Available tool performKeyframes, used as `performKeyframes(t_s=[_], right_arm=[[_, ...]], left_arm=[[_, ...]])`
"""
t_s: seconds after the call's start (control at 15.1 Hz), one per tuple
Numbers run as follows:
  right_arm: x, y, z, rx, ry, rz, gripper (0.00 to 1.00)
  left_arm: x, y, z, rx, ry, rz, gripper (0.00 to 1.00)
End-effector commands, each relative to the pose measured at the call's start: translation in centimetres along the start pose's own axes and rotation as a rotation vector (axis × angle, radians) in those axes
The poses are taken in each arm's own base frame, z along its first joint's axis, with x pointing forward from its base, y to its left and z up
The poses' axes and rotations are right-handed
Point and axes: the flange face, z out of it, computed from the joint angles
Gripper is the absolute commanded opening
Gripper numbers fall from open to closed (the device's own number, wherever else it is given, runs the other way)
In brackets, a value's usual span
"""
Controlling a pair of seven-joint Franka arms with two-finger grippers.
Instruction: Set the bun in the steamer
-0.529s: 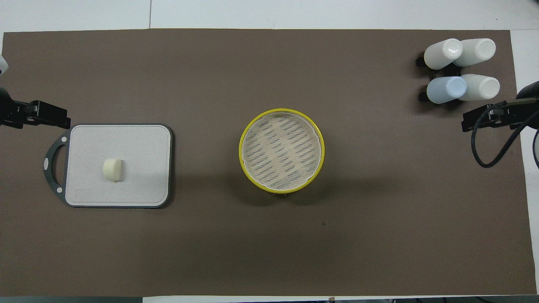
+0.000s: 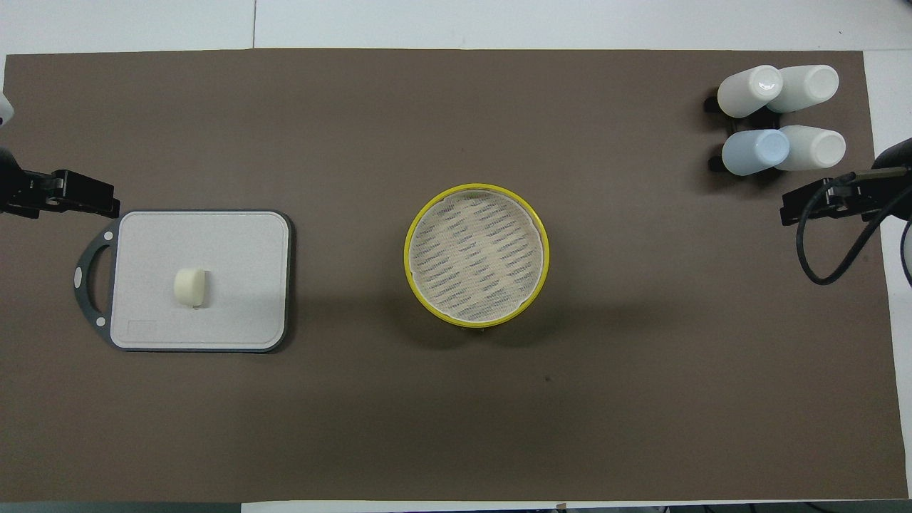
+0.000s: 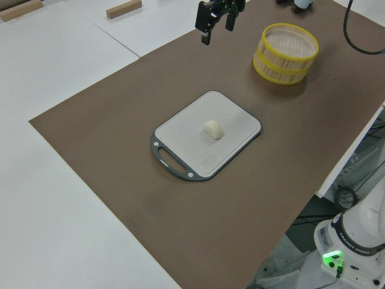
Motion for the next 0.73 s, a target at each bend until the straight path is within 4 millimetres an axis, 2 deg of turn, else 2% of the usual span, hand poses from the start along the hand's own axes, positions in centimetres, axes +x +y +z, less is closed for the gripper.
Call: performKeyframes(t_s=[0.0, 0.13, 0.26, 0.33, 0.53, 0.66], right_arm=[[-0.7, -0.9, -0.4, 0.015, -0.005, -0.031, 1.0], [-0.5, -2.3, -0.6, 0.015, 0.004, -0.041, 1.0], [-0.2, -7.1, -0.9, 0.013, 0.045, -0.049, 1.0], [-0.3, -9.1, -1.0, 0.016, 0.053, -0.016, 1.0], [0.5, -14.8, 0.4, 0.057, 0.053, 0.004, 1.0], [2.5, -21.2, 1.6, 0.053, 0.054, -0.041, 1.0]], left_arm=[[0.0, -0.1, -0.5, 0.008, 0.0, -0.011, 1.0], [-0.2, -0.5, -0.4, 0.008, -0.012, -0.019, 1.0], [-0.7, -1.0, -0.4, 0.011, -0.015, -0.079, 1.0], [-1.3, -2.2, -0.7, 0.013, -0.003, -0.111, 1.0], [-1.8, -3.1, 1.1, 0.016, 0.024, -0.126, 1.0], [-3.3, -2.8, 3.1, 0.019, 0.009, -0.122, 1.0]])
